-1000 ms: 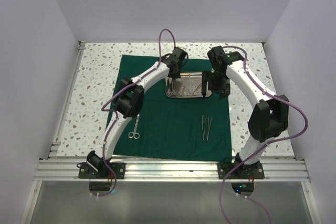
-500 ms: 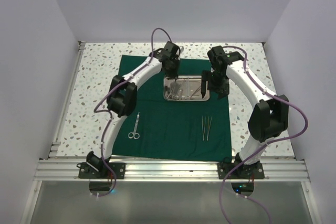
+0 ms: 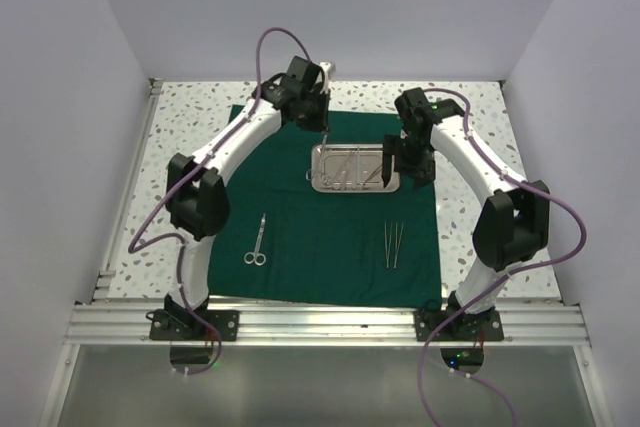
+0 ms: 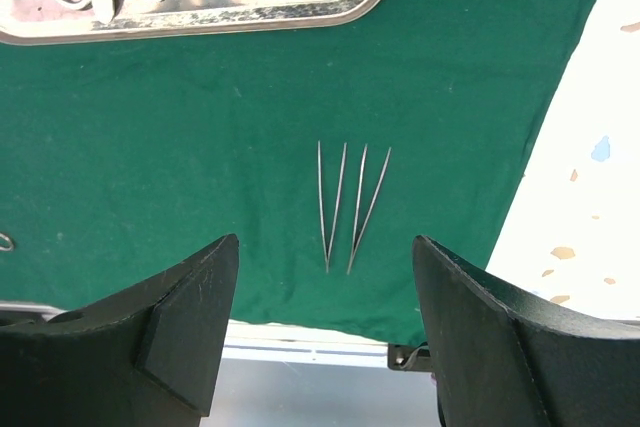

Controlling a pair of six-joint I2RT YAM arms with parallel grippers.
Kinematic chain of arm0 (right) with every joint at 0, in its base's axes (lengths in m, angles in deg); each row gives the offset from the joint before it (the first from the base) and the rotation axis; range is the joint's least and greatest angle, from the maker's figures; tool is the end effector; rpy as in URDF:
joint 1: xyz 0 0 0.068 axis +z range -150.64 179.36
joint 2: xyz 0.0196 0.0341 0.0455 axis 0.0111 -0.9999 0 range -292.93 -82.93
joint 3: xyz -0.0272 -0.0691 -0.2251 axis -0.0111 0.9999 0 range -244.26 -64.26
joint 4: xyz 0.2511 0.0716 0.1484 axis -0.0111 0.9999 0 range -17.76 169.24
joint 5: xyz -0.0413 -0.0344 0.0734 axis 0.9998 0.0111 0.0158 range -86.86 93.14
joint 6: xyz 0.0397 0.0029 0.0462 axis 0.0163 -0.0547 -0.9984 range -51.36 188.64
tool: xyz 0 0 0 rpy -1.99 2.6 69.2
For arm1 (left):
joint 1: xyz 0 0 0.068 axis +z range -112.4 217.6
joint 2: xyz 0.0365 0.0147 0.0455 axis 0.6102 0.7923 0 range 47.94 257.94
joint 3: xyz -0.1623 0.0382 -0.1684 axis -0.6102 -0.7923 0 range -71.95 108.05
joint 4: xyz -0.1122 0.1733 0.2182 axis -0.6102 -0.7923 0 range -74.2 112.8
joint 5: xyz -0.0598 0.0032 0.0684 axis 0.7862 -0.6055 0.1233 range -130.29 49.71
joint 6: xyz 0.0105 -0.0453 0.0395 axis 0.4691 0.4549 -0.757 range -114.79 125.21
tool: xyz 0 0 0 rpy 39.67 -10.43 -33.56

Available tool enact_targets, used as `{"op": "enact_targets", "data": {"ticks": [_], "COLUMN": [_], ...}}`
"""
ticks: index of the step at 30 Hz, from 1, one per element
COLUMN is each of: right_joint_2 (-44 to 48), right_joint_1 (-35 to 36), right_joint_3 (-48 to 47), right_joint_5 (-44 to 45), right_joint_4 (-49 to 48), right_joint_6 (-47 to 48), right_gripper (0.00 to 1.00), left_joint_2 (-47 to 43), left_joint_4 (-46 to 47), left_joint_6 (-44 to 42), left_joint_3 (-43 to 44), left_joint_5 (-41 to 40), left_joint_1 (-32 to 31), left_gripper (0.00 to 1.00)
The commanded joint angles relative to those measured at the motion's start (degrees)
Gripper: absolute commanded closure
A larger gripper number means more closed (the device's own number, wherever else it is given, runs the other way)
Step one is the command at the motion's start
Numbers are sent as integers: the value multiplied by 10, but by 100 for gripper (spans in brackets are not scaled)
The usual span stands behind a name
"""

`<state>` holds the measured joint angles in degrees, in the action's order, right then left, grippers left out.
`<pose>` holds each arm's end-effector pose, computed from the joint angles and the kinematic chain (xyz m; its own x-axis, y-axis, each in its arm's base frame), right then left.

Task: Open and lay out the surgical kit
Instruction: Place the medical item in the surgical kit, then pick up the medical item from the container.

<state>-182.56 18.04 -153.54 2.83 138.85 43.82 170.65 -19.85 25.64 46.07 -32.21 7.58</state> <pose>0.3574 0.1210 0.2281 -0.9726 0.1142 -0.2024 0.0956 0.9904 0.0996 0.4412 -0.2623 0.2531 -0.7985 0.0623 -0.5988 0.3192 0.8871 -0.3333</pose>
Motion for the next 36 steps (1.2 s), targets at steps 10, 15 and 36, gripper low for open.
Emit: {"op": "enact_targets", "data": {"ticks": [10, 15, 36], "right_joint_2": [18, 19, 66], "right_joint_1": [-3, -2, -2], "right_joint_3": [13, 17, 82], "right_joint_5": [-28, -33, -15], "right_joint_4": [-12, -14, -24], "right_joint_6": [13, 11, -1], "right_gripper": [27, 27, 27], "left_joint_2": [-271, -333, -36], "left_joint_4": [-61, -32, 1], "left_joint_6": [-14, 0, 0], "left_joint_3": [-297, -445, -91], "left_joint_5": [-109, -126, -119], "left_joint_1": [2, 2, -7], "left_gripper": [100, 100, 44]}}
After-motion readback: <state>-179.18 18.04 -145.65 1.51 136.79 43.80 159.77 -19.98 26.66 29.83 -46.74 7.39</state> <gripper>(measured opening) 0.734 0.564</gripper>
